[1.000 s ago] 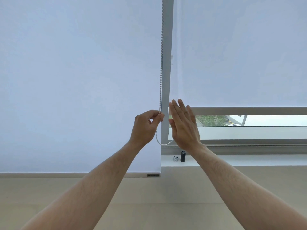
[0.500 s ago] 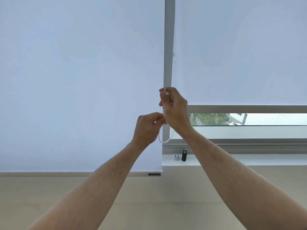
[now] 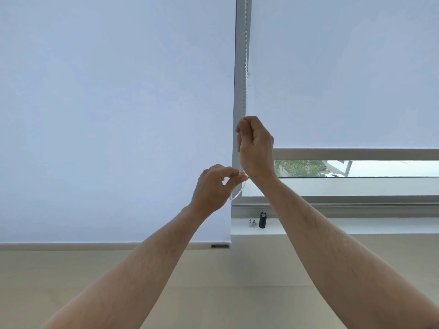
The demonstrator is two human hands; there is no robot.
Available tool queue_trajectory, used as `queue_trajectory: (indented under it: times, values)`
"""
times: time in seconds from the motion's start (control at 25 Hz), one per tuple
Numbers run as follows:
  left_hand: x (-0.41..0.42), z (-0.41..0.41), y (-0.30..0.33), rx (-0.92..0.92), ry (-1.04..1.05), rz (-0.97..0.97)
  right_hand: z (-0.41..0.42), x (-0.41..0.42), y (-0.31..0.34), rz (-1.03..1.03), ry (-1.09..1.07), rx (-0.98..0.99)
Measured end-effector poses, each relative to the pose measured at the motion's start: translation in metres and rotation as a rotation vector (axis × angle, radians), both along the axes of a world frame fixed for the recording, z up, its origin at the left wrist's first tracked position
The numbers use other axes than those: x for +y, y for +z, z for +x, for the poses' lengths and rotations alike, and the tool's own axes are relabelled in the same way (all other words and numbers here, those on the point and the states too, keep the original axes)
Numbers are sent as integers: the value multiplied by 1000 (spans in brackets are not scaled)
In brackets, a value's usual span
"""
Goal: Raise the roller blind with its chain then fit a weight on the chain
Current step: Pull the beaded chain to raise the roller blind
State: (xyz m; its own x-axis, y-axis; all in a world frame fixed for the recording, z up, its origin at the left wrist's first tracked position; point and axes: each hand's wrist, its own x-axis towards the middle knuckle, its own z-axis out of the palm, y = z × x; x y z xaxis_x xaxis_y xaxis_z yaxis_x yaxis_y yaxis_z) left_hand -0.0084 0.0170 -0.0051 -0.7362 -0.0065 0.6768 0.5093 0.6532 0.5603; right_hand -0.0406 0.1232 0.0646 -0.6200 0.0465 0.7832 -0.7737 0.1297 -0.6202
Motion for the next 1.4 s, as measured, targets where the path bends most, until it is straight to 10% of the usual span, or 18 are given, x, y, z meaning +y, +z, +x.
queue_trajectory:
  times: [0.84,1.4]
  values:
    - [0,9,80,95,-107,419,9,-2,-82,101,12,-126]
    - [-8,12,64,140,-76,280,6,20,-23,-34,139,-119]
